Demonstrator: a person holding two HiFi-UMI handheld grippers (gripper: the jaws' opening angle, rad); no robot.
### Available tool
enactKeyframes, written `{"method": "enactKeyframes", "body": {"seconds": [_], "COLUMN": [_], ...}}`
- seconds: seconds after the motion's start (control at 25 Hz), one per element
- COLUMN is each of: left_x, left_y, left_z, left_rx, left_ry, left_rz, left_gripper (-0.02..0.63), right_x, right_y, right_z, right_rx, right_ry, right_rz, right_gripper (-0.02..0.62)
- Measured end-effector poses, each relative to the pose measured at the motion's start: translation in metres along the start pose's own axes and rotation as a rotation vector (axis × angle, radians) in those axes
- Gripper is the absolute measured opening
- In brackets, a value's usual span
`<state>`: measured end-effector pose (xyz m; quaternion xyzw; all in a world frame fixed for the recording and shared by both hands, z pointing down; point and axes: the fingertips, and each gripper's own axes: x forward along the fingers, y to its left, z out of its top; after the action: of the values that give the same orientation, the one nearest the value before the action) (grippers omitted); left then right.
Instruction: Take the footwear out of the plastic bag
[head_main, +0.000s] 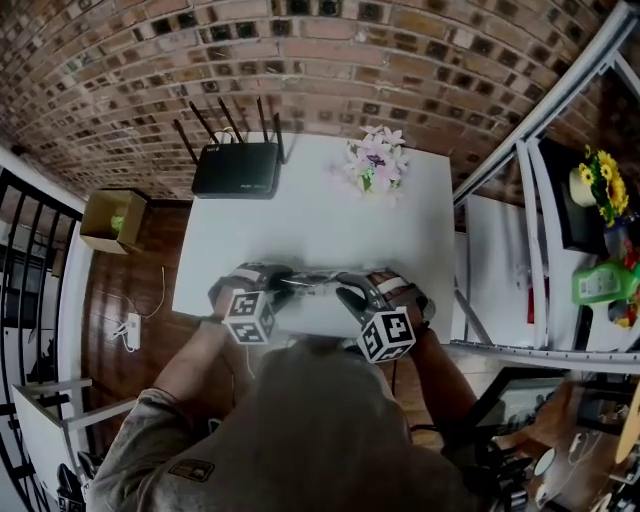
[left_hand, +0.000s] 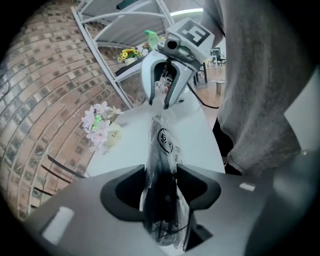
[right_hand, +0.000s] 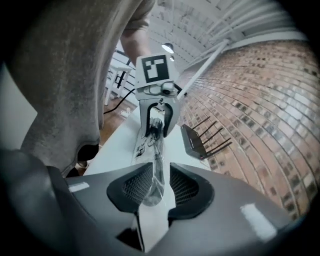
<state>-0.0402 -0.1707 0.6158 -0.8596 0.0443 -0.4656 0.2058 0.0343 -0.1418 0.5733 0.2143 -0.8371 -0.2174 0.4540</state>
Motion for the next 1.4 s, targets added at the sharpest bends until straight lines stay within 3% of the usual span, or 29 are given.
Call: {"method": "enactKeyframes", "body": {"seconds": [0.12, 0.32, 0.56, 0.68, 0.88, 1.04, 1.4], "left_x": [-0.001, -0.002, -0.004, -0.005, -0.007, -0.009, -0.014], "left_y": [-0.004, -0.005, -0.006, -0.008, -0.016, -0.017, -0.020], "left_z": [-0.003, -0.002, -0.001, 0.000, 0.003, 0.001, -0.002], "left_rx": [0.001, 0.002, 0.003, 0.019, 0.057, 0.062, 0.075], "left_ry": [-0.002, -0.009, -0.011, -0.009, -0.016, -0.016, -0.035], "left_rz": [0.007, 0.023, 0.041, 0.046, 0.044, 0.061, 0.066], "left_gripper": [0.201, 0.201, 0.201, 0.201, 0.201, 0.201, 0.201], "right_x": [-0.017, -0.035, -0.039, -0.029, -0.010, -0.002, 0.010], "right_y": [-0.012, -0.029, -0.022, 0.000, 0.036, 0.038, 0.044], "right_z": [-0.024, -0.070, -0.115, -0.116, -0.082, -0.070, -0.090], "right_rx": [0.167, 0.371, 0.508, 0.507, 0.395, 0.353, 0.417], "right_ry": [-0.011, 0.039, 0.124, 0.115, 0.011, -0.025, 0.012], "right_rz": [-0.033, -0.100, -0.098, 0.013, 0.230, 0.236, 0.265], "right_gripper": [0.112, 0.032, 0.014, 0.015, 0.060, 0.107, 0.109]}}
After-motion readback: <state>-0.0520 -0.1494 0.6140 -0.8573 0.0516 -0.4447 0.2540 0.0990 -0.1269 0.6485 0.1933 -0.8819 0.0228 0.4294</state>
